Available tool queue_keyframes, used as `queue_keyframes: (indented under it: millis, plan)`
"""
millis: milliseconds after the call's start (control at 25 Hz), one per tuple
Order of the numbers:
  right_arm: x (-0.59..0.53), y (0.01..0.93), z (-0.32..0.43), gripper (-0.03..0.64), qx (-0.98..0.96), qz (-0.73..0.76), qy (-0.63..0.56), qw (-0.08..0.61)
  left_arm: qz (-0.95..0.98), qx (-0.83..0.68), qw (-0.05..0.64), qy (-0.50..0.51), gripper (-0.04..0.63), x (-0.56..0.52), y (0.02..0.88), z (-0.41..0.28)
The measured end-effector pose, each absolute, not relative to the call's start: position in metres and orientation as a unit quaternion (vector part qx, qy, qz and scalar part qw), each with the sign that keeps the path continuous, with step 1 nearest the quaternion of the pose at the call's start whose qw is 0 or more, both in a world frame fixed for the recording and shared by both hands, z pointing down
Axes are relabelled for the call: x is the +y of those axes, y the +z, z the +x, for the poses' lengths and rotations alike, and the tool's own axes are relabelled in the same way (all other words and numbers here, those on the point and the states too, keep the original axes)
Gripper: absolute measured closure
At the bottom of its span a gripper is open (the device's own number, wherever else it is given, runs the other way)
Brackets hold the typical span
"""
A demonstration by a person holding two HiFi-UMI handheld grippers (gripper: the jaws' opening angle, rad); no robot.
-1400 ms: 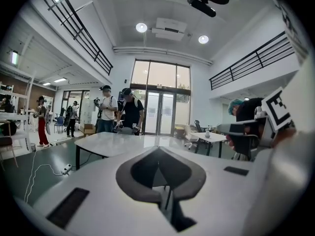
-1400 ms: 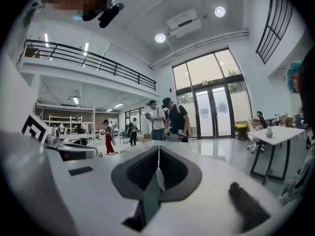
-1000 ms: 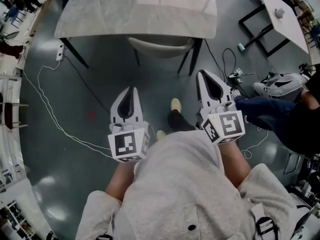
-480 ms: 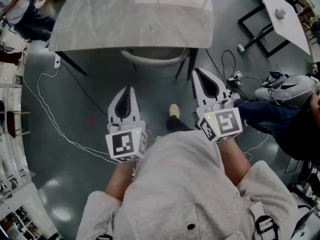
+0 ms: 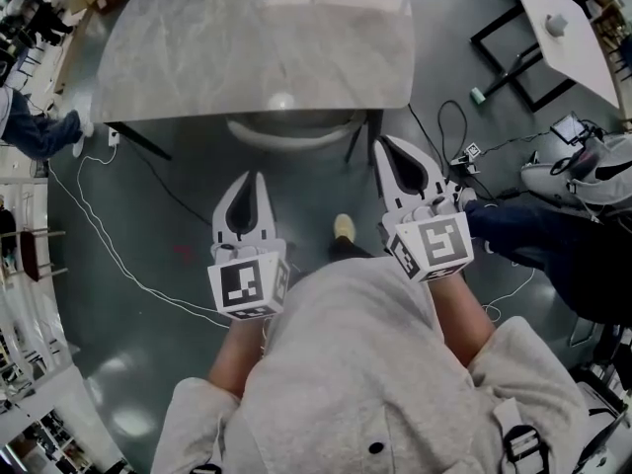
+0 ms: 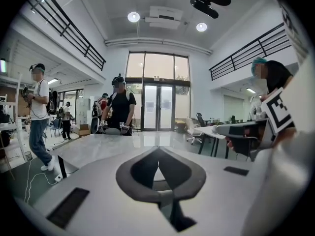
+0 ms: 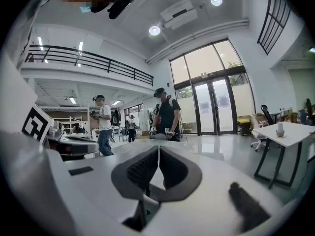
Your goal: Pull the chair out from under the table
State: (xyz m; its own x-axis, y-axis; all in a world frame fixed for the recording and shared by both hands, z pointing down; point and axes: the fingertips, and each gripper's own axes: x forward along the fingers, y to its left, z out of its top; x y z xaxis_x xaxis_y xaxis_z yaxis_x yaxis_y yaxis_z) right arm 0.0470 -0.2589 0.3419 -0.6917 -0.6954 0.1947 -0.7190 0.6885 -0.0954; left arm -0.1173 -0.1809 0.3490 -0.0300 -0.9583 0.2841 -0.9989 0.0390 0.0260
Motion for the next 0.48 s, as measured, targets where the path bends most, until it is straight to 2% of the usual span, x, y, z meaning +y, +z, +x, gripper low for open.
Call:
queue_keyframes:
  millis: [320,480]
  plan:
    - [-0.289,0.380,0.060,0.592,-0.922,0.373,0.086,0.063,0.683,-0.715,0.104,0.104,0.580,-0.206,0.385,-0.101]
    - [-0.300,0.362,0.053,0.591,-0.926,0.362,0.084,0.066,0.677,-0.720,0.108,0.105,0.580,-0.214,0.369,-0.106]
